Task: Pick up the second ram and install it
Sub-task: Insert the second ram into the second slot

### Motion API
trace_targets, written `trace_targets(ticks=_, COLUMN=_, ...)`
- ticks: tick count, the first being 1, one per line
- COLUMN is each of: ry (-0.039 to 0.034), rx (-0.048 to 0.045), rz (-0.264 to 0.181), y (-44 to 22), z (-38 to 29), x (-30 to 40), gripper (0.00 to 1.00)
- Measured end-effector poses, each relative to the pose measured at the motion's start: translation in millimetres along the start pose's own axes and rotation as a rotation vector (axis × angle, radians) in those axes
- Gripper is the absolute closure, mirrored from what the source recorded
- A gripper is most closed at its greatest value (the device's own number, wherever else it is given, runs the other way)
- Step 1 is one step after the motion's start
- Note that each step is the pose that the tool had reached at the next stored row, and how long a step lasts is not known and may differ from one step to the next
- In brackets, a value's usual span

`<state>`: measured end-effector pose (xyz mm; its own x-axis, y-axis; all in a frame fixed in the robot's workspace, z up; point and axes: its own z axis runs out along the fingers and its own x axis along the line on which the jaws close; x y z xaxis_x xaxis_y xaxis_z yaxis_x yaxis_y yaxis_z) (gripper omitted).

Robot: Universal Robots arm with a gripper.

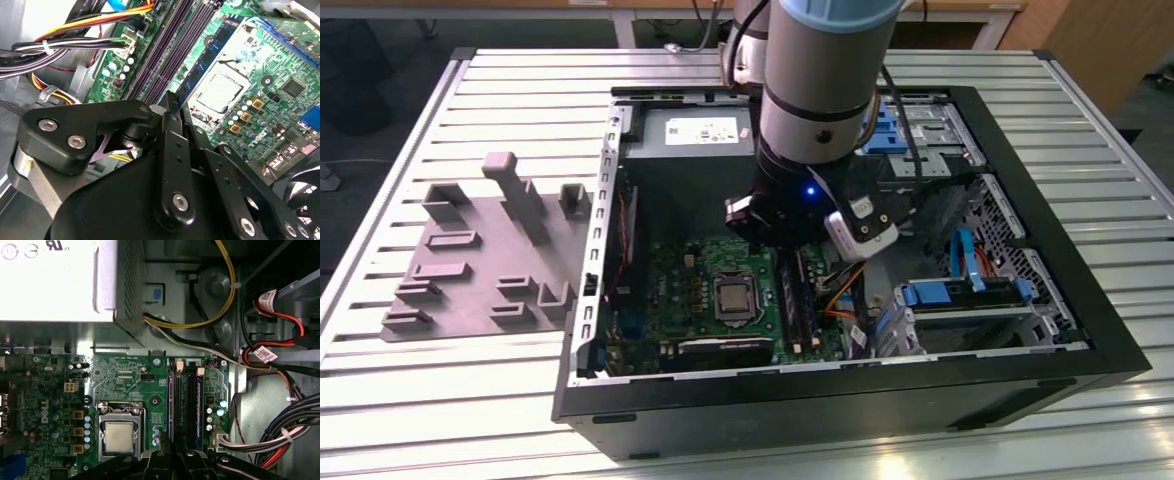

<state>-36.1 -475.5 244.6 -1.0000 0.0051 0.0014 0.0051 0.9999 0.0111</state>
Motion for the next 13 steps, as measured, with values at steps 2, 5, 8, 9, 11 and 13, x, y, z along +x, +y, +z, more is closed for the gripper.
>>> trace_targets(ticks=2, ry=0.0001, rx=-0.0027, rz=0.0, y=-1.9, z=1.6, x=0.0, gripper=0.85)
trace_targets(ticks=5, ry=-0.0001, rx=-0.0081, rz=0.005, y=-3.3, z=6.6, x=-0.9, gripper=0.85)
trace_targets(ticks=8, ry=-0.0001, rx=-0.0109, rz=0.018, y=-3.6, z=11.9, x=-1.5, gripper=0.85)
trace_targets(ticks=9, ry=-0.0002, rx=-0.0115, rz=0.02, y=-3.8, z=13.7, x=-1.5, gripper=0.85)
trace_targets(ticks=11, ry=-0.0002, rx=-0.0115, rz=0.023, y=-3.9, z=17.4, x=-1.6, gripper=0.85)
trace_targets(ticks=13, ry=-0.0002, rx=-0.0114, rz=0.026, y=-4.0, z=19.1, x=-1.6, gripper=0.85)
